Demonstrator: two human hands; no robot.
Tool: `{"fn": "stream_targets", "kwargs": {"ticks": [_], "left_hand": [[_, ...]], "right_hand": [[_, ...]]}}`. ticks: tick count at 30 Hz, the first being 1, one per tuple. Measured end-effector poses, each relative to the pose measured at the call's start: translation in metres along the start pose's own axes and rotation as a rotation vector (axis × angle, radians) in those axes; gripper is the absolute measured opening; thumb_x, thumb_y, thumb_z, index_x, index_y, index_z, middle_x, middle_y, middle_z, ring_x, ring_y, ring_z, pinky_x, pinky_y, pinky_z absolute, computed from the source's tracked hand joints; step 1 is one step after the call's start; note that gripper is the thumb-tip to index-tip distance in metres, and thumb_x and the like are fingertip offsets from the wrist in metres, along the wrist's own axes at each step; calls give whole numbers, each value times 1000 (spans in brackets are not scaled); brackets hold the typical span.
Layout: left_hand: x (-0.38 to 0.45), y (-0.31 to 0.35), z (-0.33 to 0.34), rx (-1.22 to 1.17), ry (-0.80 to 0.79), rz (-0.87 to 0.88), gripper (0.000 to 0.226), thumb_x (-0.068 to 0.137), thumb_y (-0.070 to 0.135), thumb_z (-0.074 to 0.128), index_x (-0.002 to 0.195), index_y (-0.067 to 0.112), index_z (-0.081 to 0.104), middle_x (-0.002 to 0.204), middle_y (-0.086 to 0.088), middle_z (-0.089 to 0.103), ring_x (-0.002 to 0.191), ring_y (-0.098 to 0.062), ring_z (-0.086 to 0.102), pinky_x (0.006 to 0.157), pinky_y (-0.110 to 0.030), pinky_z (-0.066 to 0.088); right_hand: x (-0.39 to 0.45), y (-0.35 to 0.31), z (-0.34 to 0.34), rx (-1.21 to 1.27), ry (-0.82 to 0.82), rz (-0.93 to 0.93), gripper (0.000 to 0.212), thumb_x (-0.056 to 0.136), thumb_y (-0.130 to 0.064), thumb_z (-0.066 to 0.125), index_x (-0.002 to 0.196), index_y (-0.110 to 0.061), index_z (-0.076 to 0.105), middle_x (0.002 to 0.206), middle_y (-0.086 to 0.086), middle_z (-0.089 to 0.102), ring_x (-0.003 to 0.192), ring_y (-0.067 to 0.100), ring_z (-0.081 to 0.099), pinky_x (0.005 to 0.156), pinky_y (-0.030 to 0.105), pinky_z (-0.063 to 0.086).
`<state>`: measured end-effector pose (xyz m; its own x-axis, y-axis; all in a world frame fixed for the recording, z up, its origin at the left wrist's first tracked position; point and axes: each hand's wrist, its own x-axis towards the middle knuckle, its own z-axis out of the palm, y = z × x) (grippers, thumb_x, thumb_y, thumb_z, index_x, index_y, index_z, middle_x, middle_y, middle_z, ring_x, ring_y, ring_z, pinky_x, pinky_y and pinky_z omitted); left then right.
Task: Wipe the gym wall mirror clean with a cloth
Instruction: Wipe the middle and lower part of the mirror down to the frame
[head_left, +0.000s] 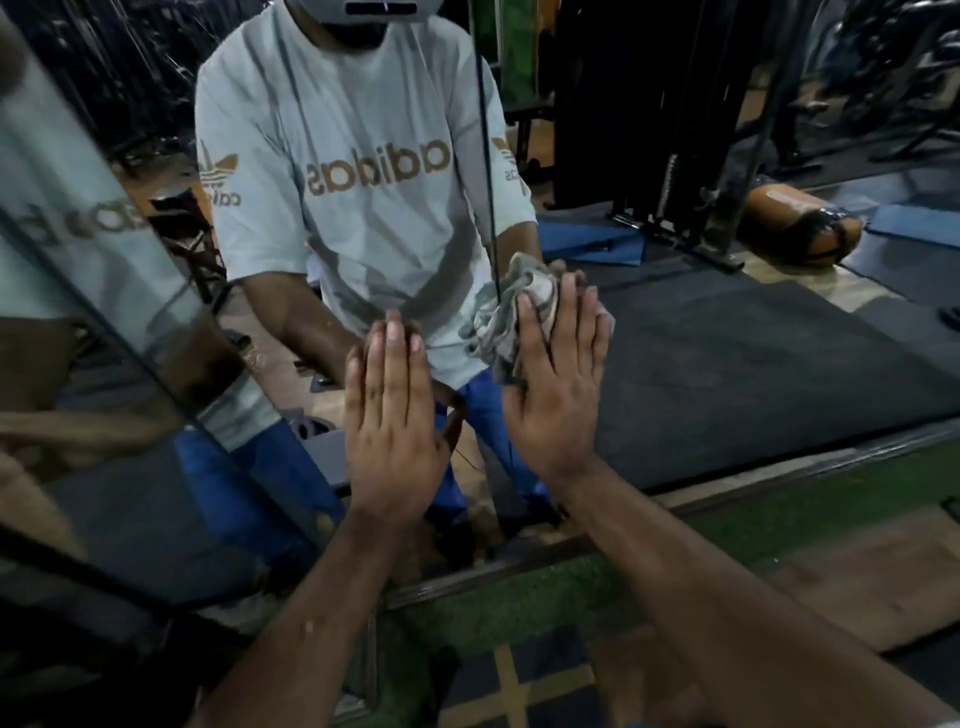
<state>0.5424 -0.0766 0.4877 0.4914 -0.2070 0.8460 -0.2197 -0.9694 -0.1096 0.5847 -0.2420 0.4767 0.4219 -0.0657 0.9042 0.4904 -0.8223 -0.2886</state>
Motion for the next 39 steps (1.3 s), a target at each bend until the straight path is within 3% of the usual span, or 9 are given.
{"fn": "stream_targets", "kwargs": {"ticks": [4, 9, 12, 18, 22, 29, 33, 37, 39], "left_hand": [[-11, -14, 5, 0, -65, -23, 72, 102, 41, 54, 151, -9, 33, 159, -30, 26, 151, -41, 22, 122, -55, 24], [-43, -34, 9, 30, -33, -133, 84, 100, 49, 60, 152, -7, 28, 160, -29, 22, 151, -42, 21, 119, -58, 30], [-50, -38, 13, 16, -16, -180, 83, 101, 50, 58, 153, -8, 28, 160, -29, 22, 151, -42, 21, 120, -58, 27], [-64, -46, 9, -93, -54, -223, 91, 97, 42, 59, 160, 4, 6, 167, -16, 8, 156, -30, 6, 123, -51, 23], [-81, -41, 15, -105, -17, -429, 91, 98, 49, 63, 158, -3, 18, 166, -16, 8, 154, -34, 15, 121, -53, 28], [-112, -36, 28, -233, 22, -642, 80, 92, 7, 64, 156, -8, 18, 165, -23, 9, 155, -37, 9, 117, -58, 31], [-117, -37, 31, -248, 44, -717, 78, 97, 17, 65, 157, -5, 19, 166, -20, 10, 155, -35, 15, 114, -53, 37], [-126, -45, 24, -239, 11, -694, 82, 99, 31, 61, 157, -5, 16, 166, -19, 7, 155, -33, 9, 122, -48, 27], [-131, -50, 22, -224, -10, -657, 84, 97, 28, 63, 156, -5, 15, 165, -16, 6, 155, -32, 8, 124, -47, 24]], "right_hand": [[-42, 3, 12, -99, -195, -335, 58, 107, -14, 40, 163, -23, 27, 175, 9, -1, 162, 32, 1, 130, 53, 7], [-20, -1, 10, -114, -97, -330, 72, 95, -3, 53, 161, -23, 32, 168, 16, 26, 162, 28, 1, 130, 51, 8], [-12, -23, 22, -48, -82, -253, 75, 95, -6, 50, 164, -21, 26, 171, 14, 19, 162, 30, -3, 130, 53, 4], [-36, -9, 27, -190, -216, -635, 74, 94, -2, 54, 162, -23, 34, 168, 13, 28, 162, 30, 8, 131, 50, 11], [-12, -26, 29, -96, -149, -533, 63, 99, -3, 42, 160, -21, 39, 168, 16, 29, 161, 29, 4, 130, 50, 5], [-38, -33, 42, -182, -290, -834, 77, 86, -1, 51, 159, -20, 38, 169, 10, 25, 159, 34, 9, 131, 49, 0], [-21, -53, 52, -115, -167, -746, 68, 89, 5, 50, 153, -19, 54, 165, 13, 35, 154, 36, 26, 129, 49, 10], [-48, -53, 61, -156, -214, -797, 64, 97, 2, 42, 156, -19, 48, 168, 11, 30, 162, 31, 7, 131, 49, 6], [-55, -52, 61, -166, -279, -887, 60, 102, -2, 32, 157, -19, 47, 168, 10, 27, 161, 31, 10, 131, 48, 4]]}}
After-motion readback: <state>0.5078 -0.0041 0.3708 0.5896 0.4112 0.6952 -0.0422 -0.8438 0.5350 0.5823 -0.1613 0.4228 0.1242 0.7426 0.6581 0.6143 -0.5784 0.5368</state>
